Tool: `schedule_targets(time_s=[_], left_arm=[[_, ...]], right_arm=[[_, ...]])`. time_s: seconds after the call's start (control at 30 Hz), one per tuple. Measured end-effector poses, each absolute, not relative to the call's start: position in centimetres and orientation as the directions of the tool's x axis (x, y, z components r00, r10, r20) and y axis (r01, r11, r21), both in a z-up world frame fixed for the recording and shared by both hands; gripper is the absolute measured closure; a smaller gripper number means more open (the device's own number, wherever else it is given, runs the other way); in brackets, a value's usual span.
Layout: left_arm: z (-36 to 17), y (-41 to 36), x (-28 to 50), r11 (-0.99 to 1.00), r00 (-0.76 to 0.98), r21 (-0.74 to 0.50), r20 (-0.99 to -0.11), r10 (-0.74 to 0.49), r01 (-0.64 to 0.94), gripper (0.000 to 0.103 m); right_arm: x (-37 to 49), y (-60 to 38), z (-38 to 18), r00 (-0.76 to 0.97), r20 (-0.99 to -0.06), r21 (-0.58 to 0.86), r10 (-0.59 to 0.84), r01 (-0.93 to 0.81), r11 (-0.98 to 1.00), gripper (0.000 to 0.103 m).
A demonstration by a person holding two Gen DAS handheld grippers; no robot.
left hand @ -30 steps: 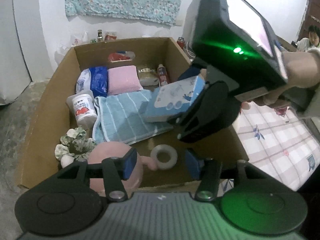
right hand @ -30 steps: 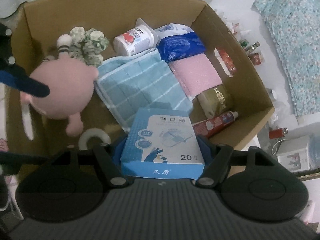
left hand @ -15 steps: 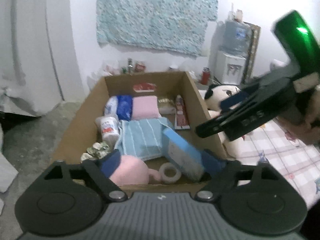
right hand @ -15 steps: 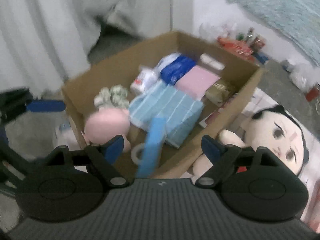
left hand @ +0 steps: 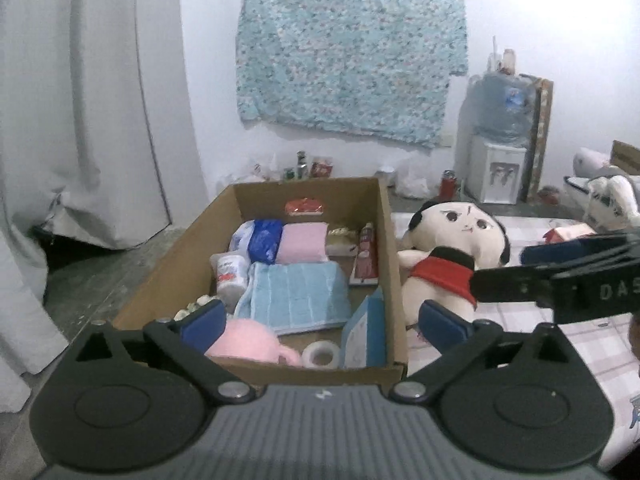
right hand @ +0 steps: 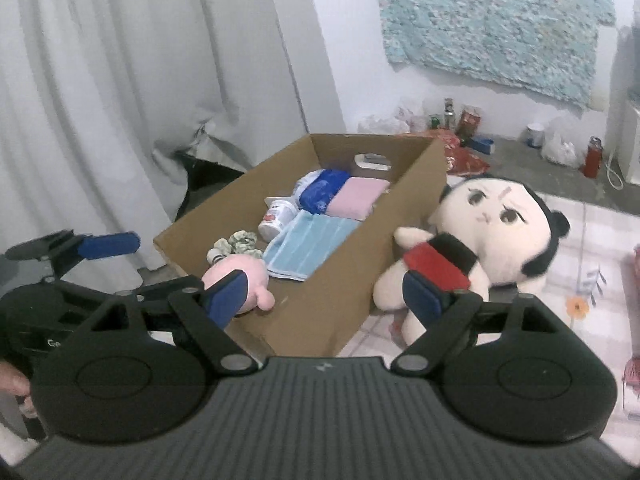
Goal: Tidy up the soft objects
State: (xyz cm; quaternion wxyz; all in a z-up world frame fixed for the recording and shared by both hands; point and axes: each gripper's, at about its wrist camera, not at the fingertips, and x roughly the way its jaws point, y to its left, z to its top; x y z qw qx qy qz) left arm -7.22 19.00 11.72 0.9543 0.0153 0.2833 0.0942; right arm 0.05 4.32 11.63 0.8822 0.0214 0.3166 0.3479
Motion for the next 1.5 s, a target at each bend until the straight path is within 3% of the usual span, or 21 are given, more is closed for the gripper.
schedule_targets(time_s=[0.17, 0.3, 0.7, 1.5], left_arm=[[11.4, 18.7, -7.6, 0.955, 0.800, 0.115, -0.524, 0.292, -0.273, 0.000], [11.3, 19.6, -8.0, 0.955, 0.790, 0.050, -0.550, 0.269, -0.291, 0.000], [11.5, 20.2, -9.5, 0.930, 0.771, 0.094, -0.533, 0.349, -0.355, 0.000], [11.8, 19.3, -10.2, 0.930, 0.774, 0.096, -0.528, 0.350, -0.355, 0.000]], right_arm=[[-1.0, 4.0, 11.7, 0.572, -0.539, 0.239, 0.619, -0.601, 0.763, 0.018], [-1.4, 4.2, 12.2, 0.588, -0.527, 0.216, 0.613, -0.605, 0.766, 0.018], [-2.5, 4.9, 12.5, 0.619, -0.526, 0.183, 0.584, -0.588, 0.788, 0.018], [-3.4, 4.1, 12.1, 0.624, -0.542, 0.154, 0.563, -0.585, 0.796, 0.016]])
